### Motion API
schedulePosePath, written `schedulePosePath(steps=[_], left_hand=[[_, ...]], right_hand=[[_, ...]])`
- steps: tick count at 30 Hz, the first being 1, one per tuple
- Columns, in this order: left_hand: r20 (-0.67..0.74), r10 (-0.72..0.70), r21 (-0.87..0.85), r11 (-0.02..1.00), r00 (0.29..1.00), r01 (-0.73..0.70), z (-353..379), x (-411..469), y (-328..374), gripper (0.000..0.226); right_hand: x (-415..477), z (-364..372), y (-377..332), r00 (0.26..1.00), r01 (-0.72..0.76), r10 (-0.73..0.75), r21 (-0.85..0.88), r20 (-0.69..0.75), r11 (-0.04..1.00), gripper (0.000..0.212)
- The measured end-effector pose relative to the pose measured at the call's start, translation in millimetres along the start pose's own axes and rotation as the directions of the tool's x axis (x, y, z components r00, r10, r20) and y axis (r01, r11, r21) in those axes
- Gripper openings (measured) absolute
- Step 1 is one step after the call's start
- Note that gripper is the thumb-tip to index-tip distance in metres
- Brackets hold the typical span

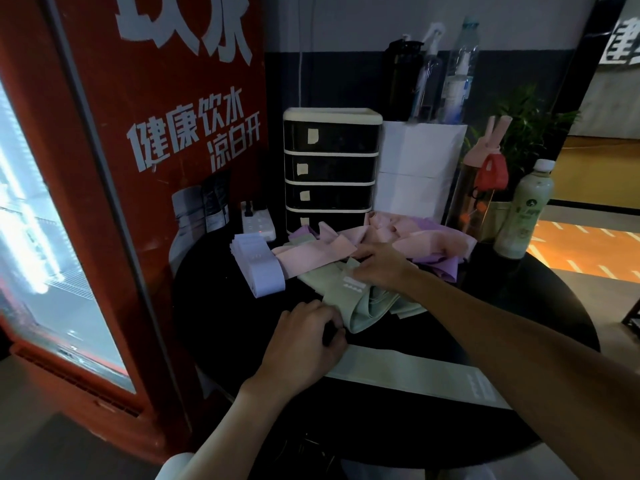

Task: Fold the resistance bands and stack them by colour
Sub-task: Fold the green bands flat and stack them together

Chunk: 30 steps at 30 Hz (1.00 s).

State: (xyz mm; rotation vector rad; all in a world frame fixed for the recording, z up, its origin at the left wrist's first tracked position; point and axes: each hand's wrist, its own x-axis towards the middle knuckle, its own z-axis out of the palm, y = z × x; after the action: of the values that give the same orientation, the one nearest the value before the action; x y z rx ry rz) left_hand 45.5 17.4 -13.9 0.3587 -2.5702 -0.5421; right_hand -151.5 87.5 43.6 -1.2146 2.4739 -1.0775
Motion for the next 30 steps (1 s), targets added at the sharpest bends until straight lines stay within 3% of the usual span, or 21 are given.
schedulePosePath(steps=[3, 7, 16, 20, 25, 30], left_hand=[[-0.004, 0.007, -0.009, 1.000, 1.000, -0.007, -0.2, 0.0, 0.1, 0.012], [-0.023, -0.014, -0.096, 0.995, 1.000, 0.012, -1.7, 0.0, 0.2, 0.014], [-0.250, -0.003, -0.194, 0.980, 0.968, -0.047, -24.6, 11.1, 10.4, 0.012], [-0.097, -0.033, -0.422, 0.907, 0.995, -0.011, -39.5, 36.8, 33.0, 0.036], [-0.033, 0.039, -0.661, 0.749, 0.999, -0.051, -45.0, 57.4, 55.4, 0.018], [0.002, 0.089, -0.684, 0.727, 0.996, -0.064, -43.4, 62.3, 67.5, 0.014]], right_hand=[[-0.5, -3.1, 1.0, 0.999, 0.003, -0.002, 0.026, -0.032, 1.000, 0.040], [-0.1, -11.4, -6.1, 0.992, 0.062, -0.069, -0.066, -0.109, 0.996, 0.020], [-38.8, -50.4, -37.1, 0.955, 0.282, -0.266, 0.123, -0.130, 0.952, 0.022], [-58.5, -66.3, -55.7, 0.930, 0.353, -0.323, 0.176, -0.176, 0.919, 0.022], [-81.2, -94.2, -79.8, 0.885, 0.446, -0.394, 0.207, -0.249, 0.871, 0.019], [-93.2, -126.1, -88.3, 0.820, 0.510, -0.401, 0.203, -0.408, 0.836, 0.021]])
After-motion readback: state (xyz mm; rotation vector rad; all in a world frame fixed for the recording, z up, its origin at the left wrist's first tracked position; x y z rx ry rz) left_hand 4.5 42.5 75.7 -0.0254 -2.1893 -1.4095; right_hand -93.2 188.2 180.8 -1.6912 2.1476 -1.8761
